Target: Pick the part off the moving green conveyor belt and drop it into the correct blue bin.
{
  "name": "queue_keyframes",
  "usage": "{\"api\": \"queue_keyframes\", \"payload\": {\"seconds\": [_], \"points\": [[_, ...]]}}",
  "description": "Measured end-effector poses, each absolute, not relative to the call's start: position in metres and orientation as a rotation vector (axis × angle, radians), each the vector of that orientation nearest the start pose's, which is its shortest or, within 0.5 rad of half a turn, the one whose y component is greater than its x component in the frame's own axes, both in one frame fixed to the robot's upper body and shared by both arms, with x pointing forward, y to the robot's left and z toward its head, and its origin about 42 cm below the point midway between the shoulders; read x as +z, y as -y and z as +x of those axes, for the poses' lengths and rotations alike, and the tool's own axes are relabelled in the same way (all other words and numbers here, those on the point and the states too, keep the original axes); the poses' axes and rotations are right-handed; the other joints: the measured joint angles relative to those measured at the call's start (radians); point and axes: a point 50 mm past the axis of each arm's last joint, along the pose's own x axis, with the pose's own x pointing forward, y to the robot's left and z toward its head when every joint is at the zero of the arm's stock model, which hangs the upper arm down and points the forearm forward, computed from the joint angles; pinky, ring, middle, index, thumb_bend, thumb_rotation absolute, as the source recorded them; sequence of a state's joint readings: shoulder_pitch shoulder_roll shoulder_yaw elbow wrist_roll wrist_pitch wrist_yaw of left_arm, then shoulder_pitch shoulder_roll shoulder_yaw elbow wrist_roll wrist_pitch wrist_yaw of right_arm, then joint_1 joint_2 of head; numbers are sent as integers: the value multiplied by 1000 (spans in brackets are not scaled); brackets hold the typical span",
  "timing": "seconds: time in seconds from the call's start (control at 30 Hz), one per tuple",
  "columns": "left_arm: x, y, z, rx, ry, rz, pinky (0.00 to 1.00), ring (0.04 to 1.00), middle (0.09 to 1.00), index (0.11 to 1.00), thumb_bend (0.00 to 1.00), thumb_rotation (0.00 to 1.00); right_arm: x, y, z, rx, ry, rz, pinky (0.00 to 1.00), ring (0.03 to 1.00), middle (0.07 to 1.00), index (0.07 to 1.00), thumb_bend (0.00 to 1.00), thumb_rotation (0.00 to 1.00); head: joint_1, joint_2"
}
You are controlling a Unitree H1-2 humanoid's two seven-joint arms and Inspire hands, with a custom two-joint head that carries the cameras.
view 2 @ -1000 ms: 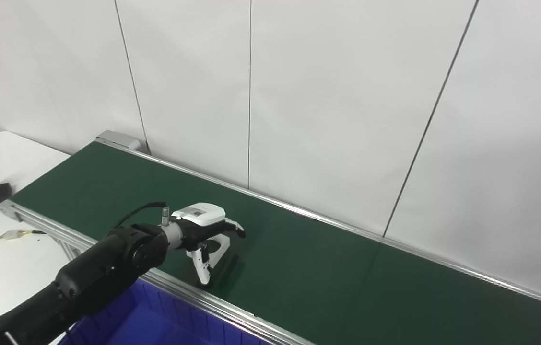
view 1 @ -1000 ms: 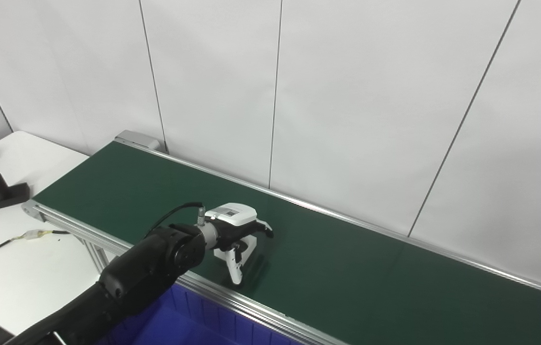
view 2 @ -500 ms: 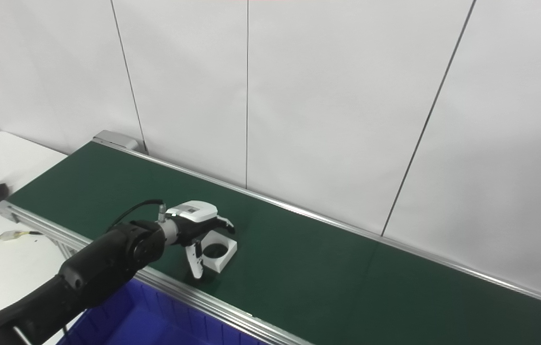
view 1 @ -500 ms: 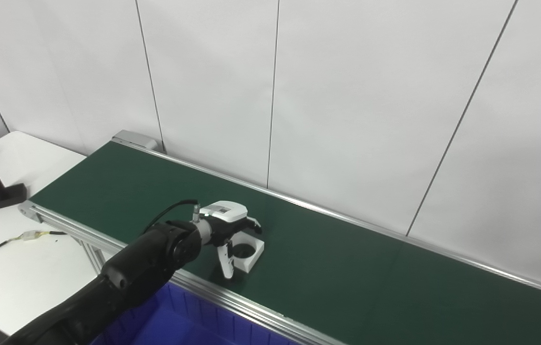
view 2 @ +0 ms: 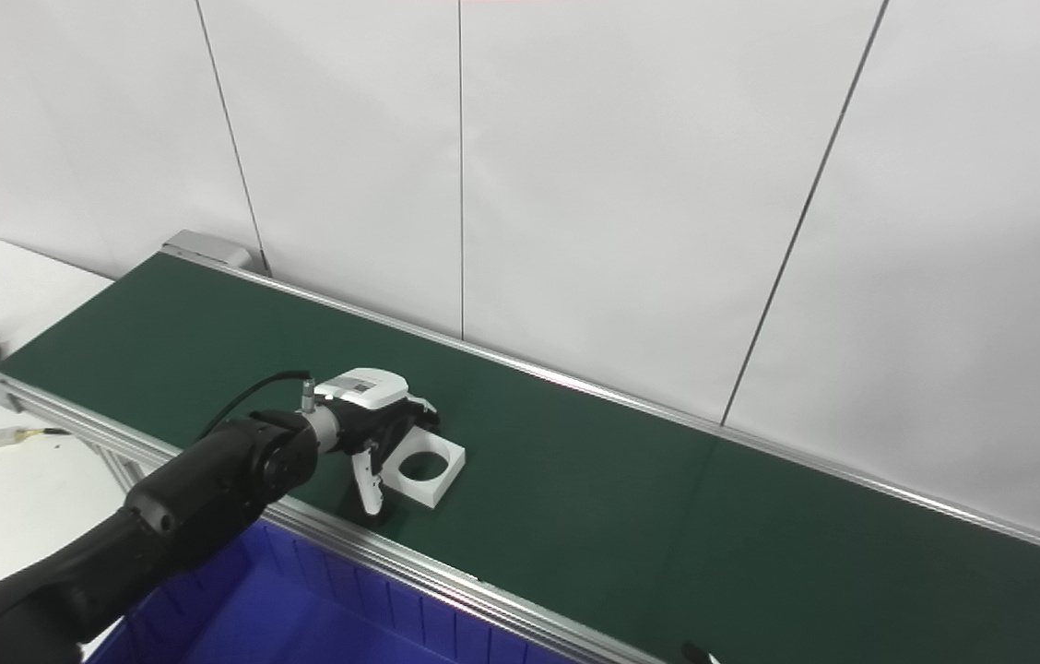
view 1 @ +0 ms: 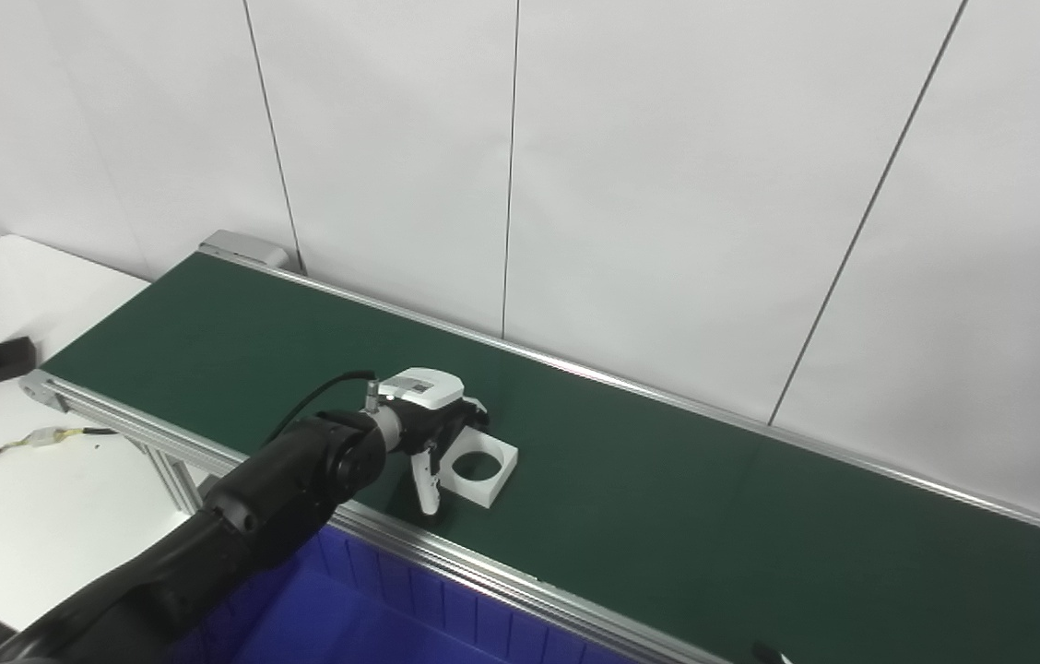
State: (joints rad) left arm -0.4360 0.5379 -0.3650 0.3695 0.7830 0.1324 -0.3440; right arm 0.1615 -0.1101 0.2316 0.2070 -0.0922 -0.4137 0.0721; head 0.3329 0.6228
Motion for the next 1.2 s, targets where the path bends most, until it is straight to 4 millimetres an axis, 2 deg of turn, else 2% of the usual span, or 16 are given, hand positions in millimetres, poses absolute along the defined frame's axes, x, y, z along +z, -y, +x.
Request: {"api": "queue_keyframes", "payload": {"seconds": [0.17, 0.23, 0.27, 0.3, 0.4, 0.6, 0.87, 1.13, 1.2], "points": [[127, -313, 413, -385, -233, 1451, 732, 780, 809, 792, 898, 10, 25, 189, 206, 313, 41, -152, 659, 724, 770, 854, 680, 577, -6, 3], [125, -311, 413, -383, -191, 1458, 691, 721, 740, 706, 863, 2, 25, 188, 205, 312, 42, -150, 657, 723, 769, 854, 680, 579, -8, 3], [124, -310, 414, -381, -172, 1458, 660, 669, 657, 599, 697, 14, 25, 188, 205, 312, 42, -149, 658, 723, 770, 855, 682, 584, -9, 3], [122, -308, 414, -381, -147, 1455, 634, 623, 567, 518, 579, 4, 25, 188, 205, 312, 41, -149, 658, 723, 772, 856, 685, 590, -9, 3], [119, -305, 414, -382, -96, 1441, 614, 563, 518, 482, 532, 0, 25, 187, 204, 312, 41, -150, 659, 724, 772, 856, 687, 595, -11, 3], [114, -298, 414, -366, -49, 1400, 666, 542, 511, 465, 522, 0, 24, 188, 202, 311, 37, -149, 660, 723, 772, 857, 687, 595, -11, 5], [114, -293, 411, -369, -36, 1376, 704, 576, 532, 449, 519, 0, 23, 188, 200, 309, 31, -148, 665, 727, 772, 859, 692, 594, -9, 6], [116, -291, 404, -368, -16, 1353, 613, 515, 489, 487, 525, 0, 23, 188, 200, 308, 32, -148, 660, 725, 772, 857, 685, 584, -18, 6], [120, -290, 399, -366, -2, 1346, 631, 523, 489, 488, 525, 0, 23, 189, 200, 307, 32, -149, 662, 725, 772, 859, 682, 578, -20, 6]]}}
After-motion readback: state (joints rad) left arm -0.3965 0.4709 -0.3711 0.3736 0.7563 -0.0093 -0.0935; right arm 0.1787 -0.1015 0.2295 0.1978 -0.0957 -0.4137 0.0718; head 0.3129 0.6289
